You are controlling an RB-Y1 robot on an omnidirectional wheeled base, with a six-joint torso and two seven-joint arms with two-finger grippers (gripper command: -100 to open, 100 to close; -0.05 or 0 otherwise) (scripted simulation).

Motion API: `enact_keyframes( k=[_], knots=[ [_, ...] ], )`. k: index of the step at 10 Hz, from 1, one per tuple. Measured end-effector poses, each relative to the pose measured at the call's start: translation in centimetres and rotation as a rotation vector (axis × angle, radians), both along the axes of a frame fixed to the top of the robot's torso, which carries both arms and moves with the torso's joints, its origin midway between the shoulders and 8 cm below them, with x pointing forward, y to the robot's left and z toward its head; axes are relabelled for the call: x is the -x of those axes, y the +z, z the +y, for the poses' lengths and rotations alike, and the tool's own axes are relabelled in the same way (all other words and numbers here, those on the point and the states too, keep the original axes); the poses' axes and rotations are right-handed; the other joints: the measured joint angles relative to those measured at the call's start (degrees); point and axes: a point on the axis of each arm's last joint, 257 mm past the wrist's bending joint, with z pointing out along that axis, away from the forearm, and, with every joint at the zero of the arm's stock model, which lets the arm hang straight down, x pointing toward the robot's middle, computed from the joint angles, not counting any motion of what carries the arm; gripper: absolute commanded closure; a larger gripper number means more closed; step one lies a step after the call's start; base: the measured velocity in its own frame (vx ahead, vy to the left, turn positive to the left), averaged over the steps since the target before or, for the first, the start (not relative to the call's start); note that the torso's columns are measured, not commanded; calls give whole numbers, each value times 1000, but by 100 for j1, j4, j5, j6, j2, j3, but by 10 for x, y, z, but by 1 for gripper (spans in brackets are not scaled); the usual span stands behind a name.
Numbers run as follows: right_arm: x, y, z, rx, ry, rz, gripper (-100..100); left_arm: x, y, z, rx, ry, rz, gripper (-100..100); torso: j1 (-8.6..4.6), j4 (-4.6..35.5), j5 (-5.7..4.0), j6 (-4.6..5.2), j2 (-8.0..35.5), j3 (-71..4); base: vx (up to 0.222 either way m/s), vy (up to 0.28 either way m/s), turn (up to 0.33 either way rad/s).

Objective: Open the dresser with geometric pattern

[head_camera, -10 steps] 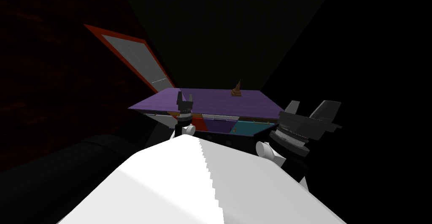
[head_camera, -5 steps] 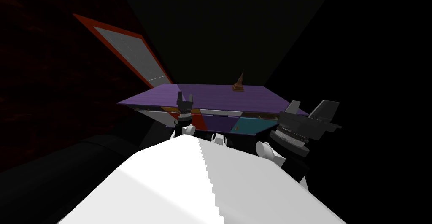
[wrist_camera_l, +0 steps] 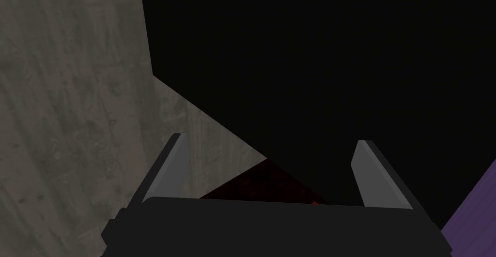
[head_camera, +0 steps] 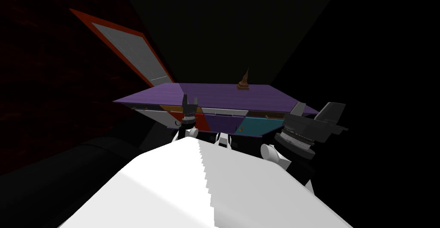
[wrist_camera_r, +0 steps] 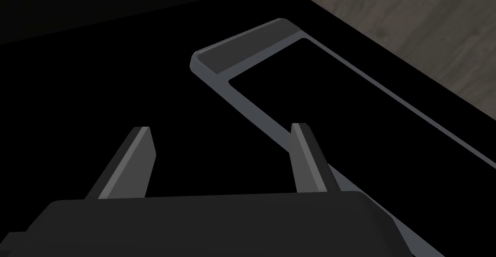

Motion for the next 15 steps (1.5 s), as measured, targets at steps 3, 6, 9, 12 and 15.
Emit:
enact_keyframes(
  k=[3,6,9,12,15],
  knots=[
    [0,0,0,0,0,0,0,-6,-19,-1,-28,-14,17,-100,4,3,1,0,4,1,-1,-50,13],
    [0,0,0,0,0,0,0,-13,-40,2,-40,-20,34,-100,6,2,1,0,3,0,0,-54,13],
    [0,0,0,0,0,0,0,-18,-61,4,-40,-19,51,-100,7,2,2,0,3,0,-1,-53,14],
    [0,0,0,0,0,0,0,-21,-82,4,-31,-16,68,-100,4,2,1,0,3,0,4,-47,11],
    [0,0,0,0,0,0,0,-26,-101,6,-22,-11,75,-100,6,-10,10,7,-4,-1,0,-44,17]
  ],
)
